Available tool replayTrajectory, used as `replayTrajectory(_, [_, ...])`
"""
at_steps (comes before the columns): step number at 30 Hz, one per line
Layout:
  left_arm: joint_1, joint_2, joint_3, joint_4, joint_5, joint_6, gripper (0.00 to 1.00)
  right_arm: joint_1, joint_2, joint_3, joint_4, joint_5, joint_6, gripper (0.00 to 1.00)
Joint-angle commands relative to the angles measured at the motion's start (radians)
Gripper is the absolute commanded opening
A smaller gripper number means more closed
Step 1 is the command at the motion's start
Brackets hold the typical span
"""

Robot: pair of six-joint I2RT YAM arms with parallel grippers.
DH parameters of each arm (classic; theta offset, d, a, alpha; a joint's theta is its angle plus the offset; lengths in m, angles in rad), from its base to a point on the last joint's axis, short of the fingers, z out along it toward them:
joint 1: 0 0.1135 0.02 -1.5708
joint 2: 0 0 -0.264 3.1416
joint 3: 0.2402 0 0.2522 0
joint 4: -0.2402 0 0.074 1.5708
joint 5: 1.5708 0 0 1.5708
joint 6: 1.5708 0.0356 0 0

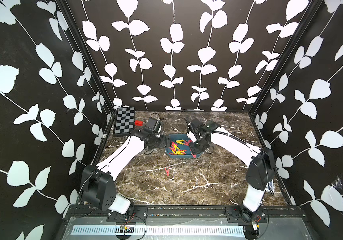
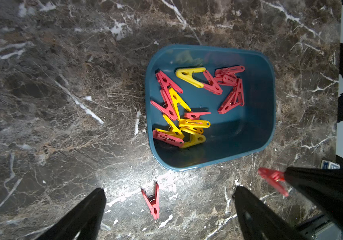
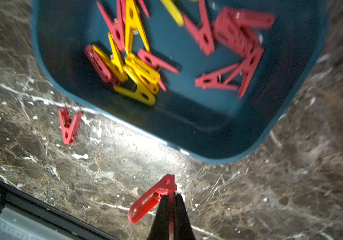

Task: Take the clothespins out of the storage box
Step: Pick up the clothespin from the storage box, then place the clothespin at the center of the board.

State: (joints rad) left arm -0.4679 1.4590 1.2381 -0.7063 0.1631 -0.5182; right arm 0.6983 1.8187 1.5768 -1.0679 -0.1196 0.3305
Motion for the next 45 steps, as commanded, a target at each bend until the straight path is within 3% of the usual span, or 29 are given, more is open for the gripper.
replayTrajectory(1, [0.012,-0.051,-0.028,0.021,0.022,0.025,0.98,0.004,-0.03,-0.079,-0.062,-0.067,0.093,0.0])
replayTrajectory(14, [0.022,-0.05,-0.039,0.014,0.041,0.031,0.98,-0.006,-0.007,-0.259,0.001,-0.11,0.145,0.01])
replayTrajectory(24, [0.023,-0.048,-0.053,0.019,0.049,0.021,0.98,-0.019,0.033,-0.258,0.082,-0.081,0.174,0.17])
replayTrajectory(30, [0.025,-0.047,-0.052,0.02,0.049,0.018,0.98,-0.019,0.018,-0.317,0.157,-0.055,0.189,0.18])
replayTrajectory(39, [0.025,-0.038,-0.049,0.024,0.052,0.016,0.98,-0.015,-0.086,-0.397,0.286,0.019,0.207,0.27])
replayTrajectory(44, [0.024,-0.027,-0.048,0.036,0.06,0.018,0.99,-0.014,-0.151,-0.388,0.305,0.062,0.205,0.38])
replayTrajectory(45, [0.025,-0.023,-0.046,0.036,0.059,0.018,0.99,-0.014,-0.165,-0.381,0.31,0.075,0.203,0.44])
